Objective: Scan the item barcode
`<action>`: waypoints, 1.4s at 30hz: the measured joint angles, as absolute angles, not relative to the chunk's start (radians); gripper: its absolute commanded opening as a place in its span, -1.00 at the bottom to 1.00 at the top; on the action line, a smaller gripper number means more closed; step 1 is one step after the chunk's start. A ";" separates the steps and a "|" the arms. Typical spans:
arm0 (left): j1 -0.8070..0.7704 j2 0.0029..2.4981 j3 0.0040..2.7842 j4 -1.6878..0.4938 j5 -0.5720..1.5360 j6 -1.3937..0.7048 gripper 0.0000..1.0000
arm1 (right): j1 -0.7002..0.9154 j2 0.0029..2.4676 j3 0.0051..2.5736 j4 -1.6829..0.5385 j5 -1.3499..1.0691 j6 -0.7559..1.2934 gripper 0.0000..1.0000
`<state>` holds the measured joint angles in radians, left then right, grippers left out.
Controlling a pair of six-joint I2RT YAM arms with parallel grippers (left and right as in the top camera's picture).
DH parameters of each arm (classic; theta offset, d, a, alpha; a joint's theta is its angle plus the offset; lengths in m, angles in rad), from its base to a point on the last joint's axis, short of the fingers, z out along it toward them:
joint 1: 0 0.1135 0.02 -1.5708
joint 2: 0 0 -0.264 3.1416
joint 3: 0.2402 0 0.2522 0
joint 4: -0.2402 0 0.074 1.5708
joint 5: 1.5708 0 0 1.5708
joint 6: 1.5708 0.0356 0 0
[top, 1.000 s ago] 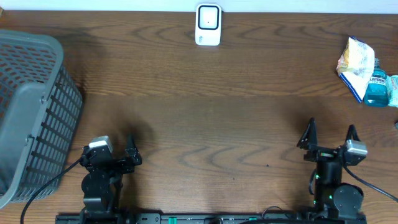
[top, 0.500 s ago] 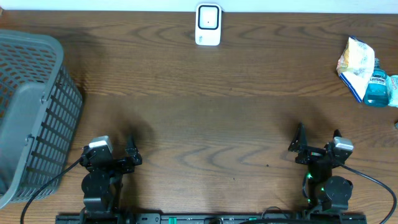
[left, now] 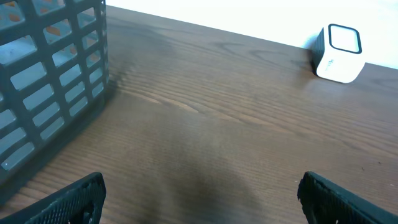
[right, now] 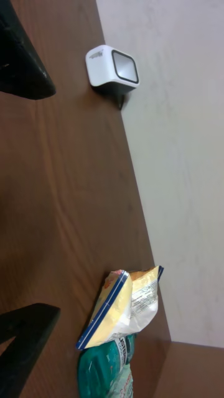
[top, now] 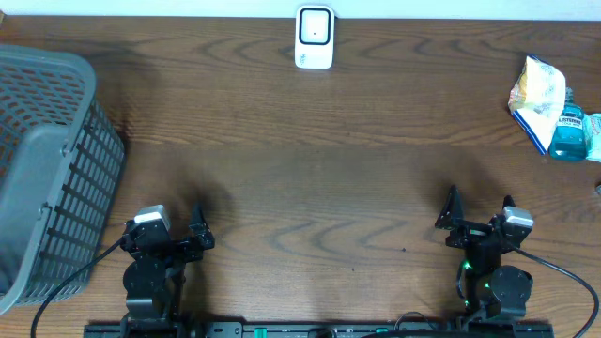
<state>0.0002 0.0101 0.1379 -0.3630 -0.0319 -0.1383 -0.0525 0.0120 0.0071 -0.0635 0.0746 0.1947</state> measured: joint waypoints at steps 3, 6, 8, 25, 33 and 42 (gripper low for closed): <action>0.000 0.010 0.138 -0.363 -0.032 -0.138 0.95 | -0.052 0.012 0.007 -0.064 0.075 0.195 0.98; 0.000 0.010 0.138 -0.363 -0.032 -0.138 0.95 | -0.052 0.012 0.007 -0.064 0.075 0.195 0.99; 0.000 0.010 0.138 -0.363 -0.032 -0.138 0.95 | -0.052 0.012 0.007 -0.064 0.075 0.195 0.98; -0.001 0.013 0.049 -0.083 -0.049 -0.067 0.95 | -0.052 0.011 0.007 -0.064 0.075 0.197 0.99; -0.001 0.012 0.047 -0.078 -0.046 -0.036 0.95 | -0.052 0.011 0.007 -0.064 0.075 0.199 0.99; -0.001 0.012 0.047 -0.078 -0.042 -0.025 0.95 | -0.052 0.011 0.007 -0.064 0.075 0.198 0.98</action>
